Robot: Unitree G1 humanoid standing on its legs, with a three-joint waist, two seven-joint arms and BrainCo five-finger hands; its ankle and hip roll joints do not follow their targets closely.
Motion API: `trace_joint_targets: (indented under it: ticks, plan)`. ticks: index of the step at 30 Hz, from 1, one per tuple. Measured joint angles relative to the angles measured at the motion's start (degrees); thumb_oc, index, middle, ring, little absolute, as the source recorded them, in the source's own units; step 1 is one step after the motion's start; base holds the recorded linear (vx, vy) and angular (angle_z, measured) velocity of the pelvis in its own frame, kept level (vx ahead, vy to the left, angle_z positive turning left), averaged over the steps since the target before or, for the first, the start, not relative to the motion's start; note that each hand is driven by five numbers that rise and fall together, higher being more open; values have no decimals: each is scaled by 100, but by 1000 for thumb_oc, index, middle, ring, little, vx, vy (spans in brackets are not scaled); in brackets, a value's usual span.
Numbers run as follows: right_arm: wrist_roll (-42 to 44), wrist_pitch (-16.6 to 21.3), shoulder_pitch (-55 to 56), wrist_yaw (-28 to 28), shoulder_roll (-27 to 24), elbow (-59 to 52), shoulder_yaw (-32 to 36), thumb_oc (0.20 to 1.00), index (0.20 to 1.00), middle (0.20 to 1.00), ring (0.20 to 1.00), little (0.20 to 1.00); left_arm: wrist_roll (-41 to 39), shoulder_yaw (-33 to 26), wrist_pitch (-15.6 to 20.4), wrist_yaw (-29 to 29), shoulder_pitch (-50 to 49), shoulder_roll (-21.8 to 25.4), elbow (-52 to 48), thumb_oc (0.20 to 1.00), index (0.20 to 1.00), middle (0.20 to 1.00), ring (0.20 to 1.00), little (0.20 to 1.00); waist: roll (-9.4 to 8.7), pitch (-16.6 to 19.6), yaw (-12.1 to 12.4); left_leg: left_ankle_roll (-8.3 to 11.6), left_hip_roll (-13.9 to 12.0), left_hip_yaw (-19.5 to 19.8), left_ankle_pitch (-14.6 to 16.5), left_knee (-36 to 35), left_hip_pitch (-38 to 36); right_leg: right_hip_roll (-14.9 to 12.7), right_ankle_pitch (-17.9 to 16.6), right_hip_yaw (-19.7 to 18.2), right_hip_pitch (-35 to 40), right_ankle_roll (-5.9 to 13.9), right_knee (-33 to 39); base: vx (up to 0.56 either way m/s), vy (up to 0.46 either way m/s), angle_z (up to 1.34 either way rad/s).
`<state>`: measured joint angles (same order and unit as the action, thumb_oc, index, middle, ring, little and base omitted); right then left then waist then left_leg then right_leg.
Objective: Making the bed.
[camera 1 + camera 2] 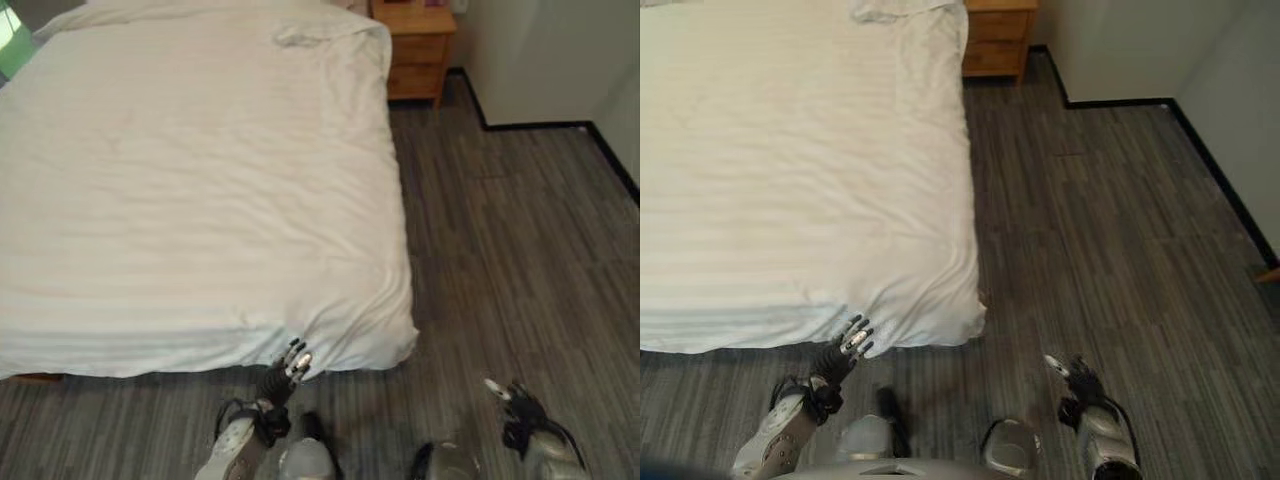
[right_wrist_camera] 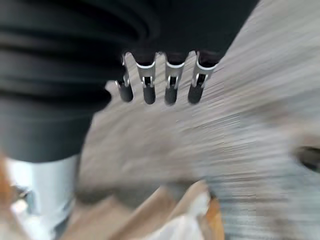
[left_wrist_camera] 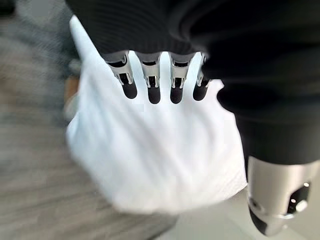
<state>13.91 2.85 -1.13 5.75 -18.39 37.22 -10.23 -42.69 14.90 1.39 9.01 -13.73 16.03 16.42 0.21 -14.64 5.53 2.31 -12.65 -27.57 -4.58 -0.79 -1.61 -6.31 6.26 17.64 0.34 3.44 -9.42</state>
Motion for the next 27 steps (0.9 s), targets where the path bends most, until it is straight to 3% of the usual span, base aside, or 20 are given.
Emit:
trace_joint_targets:
  ticks: [1,2,3,4,5,6,7,9,10,12,13,14,17,19,20,21,23,24,25,27]
  plan:
    - [-238,102,36,-40,26,-285,-143,1000,1000,1000,1000,1000,2,61,-40,69,-45,-42,18,1000,1000,1000,1000,1000,58,90,-76,0,-38,-140,-152,-50,-104,190,-196,35,142,-53,333,-423,-202,-70]
    - [-443,31,88,-37,-36,-345,-313,1000,1000,1000,1000,1000,1,69,-32,62,27,-35,20,1000,1000,1000,1000,1000,10,77,-93,214,-123,-128,-243,164,-45,231,-209,-56,120,-76,345,-379,-138,-37]
    - [-669,24,72,-64,-75,-364,-446,1000,1000,1000,1000,1000,6,113,-29,55,113,31,17,1000,1000,1000,1000,1000,-77,34,24,217,-245,-91,-245,654,82,271,-313,-212,252,-173,524,-320,-67,-66]
    - [-837,3,73,-85,-133,-465,-622,1000,1000,1000,1000,1000,7,117,-1,3,142,32,14,1000,1000,1000,1000,1000,-121,40,102,423,-307,684,-382,1158,243,305,-463,-393,284,-273,651,-399,-64,-86]
    - [-900,11,77,-86,-217,-622,-643,1000,1000,1000,1000,1000,15,200,29,-37,169,-12,20,1000,1000,1000,1000,1000,-96,28,65,828,-142,1572,-345,1179,279,246,-538,-456,265,-303,743,-363,-51,-78]
    - [-909,-25,176,-94,-325,-884,-650,1000,1000,1000,1000,1000,71,294,57,-121,228,-92,3,1000,1000,1000,1000,1000,-48,20,-90,981,137,2101,-109,1355,252,161,-694,-594,147,-340,775,-358,-44,-54]
    - [-928,-25,250,-102,-363,-1250,-656,1000,1000,1000,1000,1000,112,294,58,-191,279,-134,-12,1000,1000,1000,1000,1000,-73,26,-210,985,414,2263,197,1646,242,66,-827,-678,74,-335,806,-204,19,-44]
    - [-948,26,491,-142,-354,-1824,-627,1000,1000,1000,1000,1000,204,300,86,-270,519,-234,-92,1000,1000,1000,1000,1000,-105,22,-506,880,858,2631,826,2145,-52,21,-1176,-1042,-9,-242,1055,-68,68,-63]
    - [-956,18,527,-152,-360,-1865,-614,1000,1000,1000,1000,1000,305,373,105,-327,734,-242,-89,1000,1000,1000,1000,1000,-98,20,-650,683,920,2721,1153,1829,-304,110,-1293,-1182,-36,-177,1196,-3,134,-70]
    - [-959,8,544,-151,-469,-1916,-571,1000,1000,1000,1000,1000,307,510,115,-389,975,-281,-119,1000,1000,1000,1000,1000,25,81,-751,264,886,2617,1370,538,-771,222,-1316,-1094,-331,-69,1150,-99,137,-64]
    - [-1029,-9,564,-141,-274,-1923,-315,1000,1000,1000,1000,1000,438,695,105,-500,1454,-231,-68,1000,1000,1000,1000,1000,-146,103,-855,-90,1106,2455,1270,-111,-906,149,-1356,-1211,-762,120,972,-128,73,-75]
    - [-1082,4,555,-123,-136,-1950,-308,1000,1000,1000,1000,1000,554,781,113,-571,1611,-207,-69,1000,1000,1000,1000,1000,-249,122,-880,-250,1196,2267,1078,-392,-947,50,-1151,-1192,-995,391,892,-178,63,-117]
    - [-1116,39,381,-137,-39,-1963,-382,1000,1000,1000,1000,1000,1047,937,207,-749,1756,-186,-53,1000,1000,1000,1000,1000,-107,37,-839,-260,979,1407,784,-456,-763,-258,-936,-484,-1677,714,-700,-65,-25,-118]
    - [-1116,39,421,-138,-33,-1958,-375,1000,1000,1000,1000,1000,1304,917,214,-799,1692,-182,-49,1000,1000,1000,1000,1000,-77,24,-851,-256,960,1126,761,-426,-741,-620,-819,-11,-1649,665,-1111,35,-98,-88]
    - [-1116,44,455,-149,-24,-1890,-378,1000,1000,1000,1000,1000,1509,842,228,-880,1550,-188,-52,1000,1000,1000,1000,1000,-73,34,-780,-224,919,850,787,-420,-755,-942,-696,554,-1443,599,-1128,112,-91,-103]
    - [-1116,39,461,-152,-26,-1867,-377,1000,1000,1000,1000,1000,1580,791,227,-887,1494,-155,-52,1000,1000,1000,1000,1000,-41,15,-716,-189,892,773,810,-413,-745,-1021,-694,599,-1317,597,-963,157,-101,-90]
    - [-1114,37,503,-148,-30,-1849,-365,1000,1000,1000,1000,1000,1668,772,222,-912,1454,-86,-39,1000,1000,1000,1000,1000,-59,20,-743,-152,896,719,831,-431,-759,-1085,-689,592,-1142,606,-660,115,-64,-50]
    - [-1104,32,531,-151,-3,-1837,-367,1000,1000,1000,1000,1000,1710,764,219,-945,1428,54,-27,1000,1000,1000,1000,1000,-112,51,-720,-81,912,711,825,-454,-759,-1076,-728,526,-824,652,-37,170,-141,-64]
    - [-1101,25,533,-144,-16,-1817,-350,1000,1000,1000,1000,1000,1768,699,214,-993,1413,53,25,1000,1000,1000,1000,1000,-58,63,-753,-16,834,738,801,-485,-790,-935,-1009,566,-724,546,250,182,-138,-46]
    - [-1054,30,619,-135,-86,-1818,-299,1000,1000,1000,1000,1000,1907,715,224,-1073,1363,-69,27,1000,1000,1000,1000,1000,107,129,-948,56,629,772,769,-452,-808,-635,-970,550,-680,473,327,213,-199,-25]
